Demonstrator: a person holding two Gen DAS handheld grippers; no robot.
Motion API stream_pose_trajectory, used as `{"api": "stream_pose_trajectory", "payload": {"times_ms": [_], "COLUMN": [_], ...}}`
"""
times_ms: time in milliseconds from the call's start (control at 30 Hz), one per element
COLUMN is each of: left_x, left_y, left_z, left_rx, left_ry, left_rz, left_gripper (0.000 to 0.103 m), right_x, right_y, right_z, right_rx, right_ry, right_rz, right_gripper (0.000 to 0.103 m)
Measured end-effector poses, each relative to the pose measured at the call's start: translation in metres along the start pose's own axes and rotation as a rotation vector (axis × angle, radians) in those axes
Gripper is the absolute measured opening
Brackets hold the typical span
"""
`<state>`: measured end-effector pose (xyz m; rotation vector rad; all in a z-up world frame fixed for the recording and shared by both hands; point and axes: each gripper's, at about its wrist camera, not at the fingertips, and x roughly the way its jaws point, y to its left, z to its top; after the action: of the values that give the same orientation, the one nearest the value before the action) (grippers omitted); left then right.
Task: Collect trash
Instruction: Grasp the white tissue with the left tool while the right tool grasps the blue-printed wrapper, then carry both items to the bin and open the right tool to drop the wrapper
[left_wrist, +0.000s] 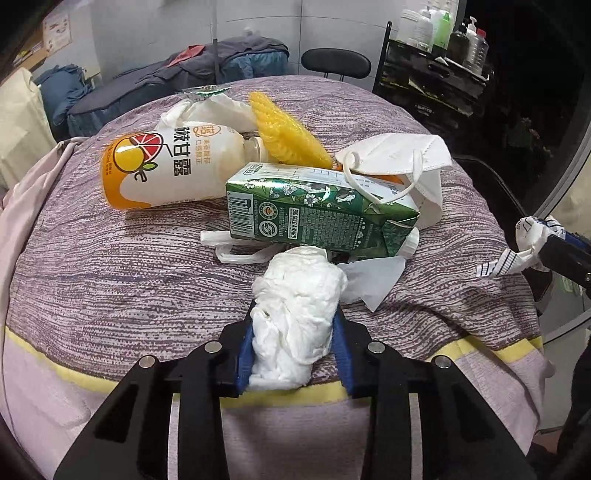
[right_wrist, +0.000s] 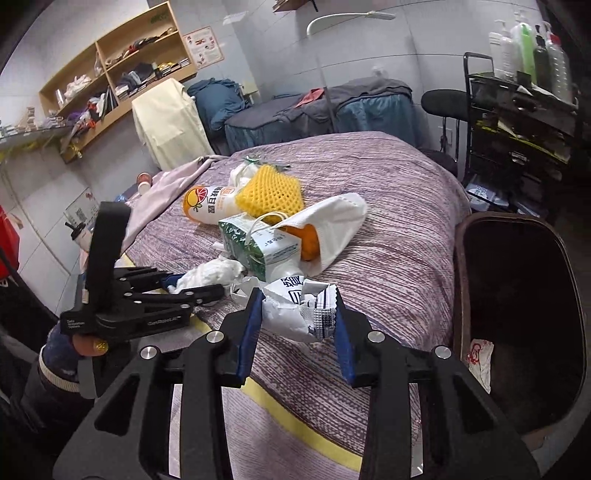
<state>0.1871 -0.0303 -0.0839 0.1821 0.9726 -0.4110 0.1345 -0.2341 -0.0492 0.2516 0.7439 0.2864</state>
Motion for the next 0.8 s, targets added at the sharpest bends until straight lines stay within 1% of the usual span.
{"api": "stream_pose_trajectory", "payload": {"times_ms": [100, 200, 300, 433, 633, 800], "left_x": [-0.019, -0.035, -0.051, -0.061, -0.07, -0.067], "left_y": [0.001, -0.003, -0.013, -0.031, -0.06, -0.089], "left_z": [-0.005, -0.01, -0.014, -0.01, -0.01, -0.007], "left_rx": [-0.037, -0.053, -0.065, -0.067, -0.039, 0.0], "left_ry": [-0.058, -0.112, -0.169, -0.223, -0.257, -0.255], "left_rz": [-0.023, -0.025, -0.04, -0.072, -0.129, -0.193], "left_gripper": [0.035, 0.035, 0.035, 0.035, 0.035, 0.035], "right_x": [-0.005, -0.009, -0.016, -0.026, -0.047, -0.066], "right_y": [-0.006, -0.013, -0.02, -0.03, -0.049, -0.071], "right_z": [-0.003, -0.005, -0.009, -0.014, -0.021, -0.026], "right_rx": [0.018, 0.039, 0.057, 0.076, 0.12, 0.168], "right_ry": [-0.017, -0.035, -0.056, -0.075, -0.123, -0.168], "right_rz": [-0.007, -0.012, -0.018, -0.031, -0.064, -0.11], "right_gripper": [0.037, 0.037, 0.037, 0.037, 0.037, 0.037]}}
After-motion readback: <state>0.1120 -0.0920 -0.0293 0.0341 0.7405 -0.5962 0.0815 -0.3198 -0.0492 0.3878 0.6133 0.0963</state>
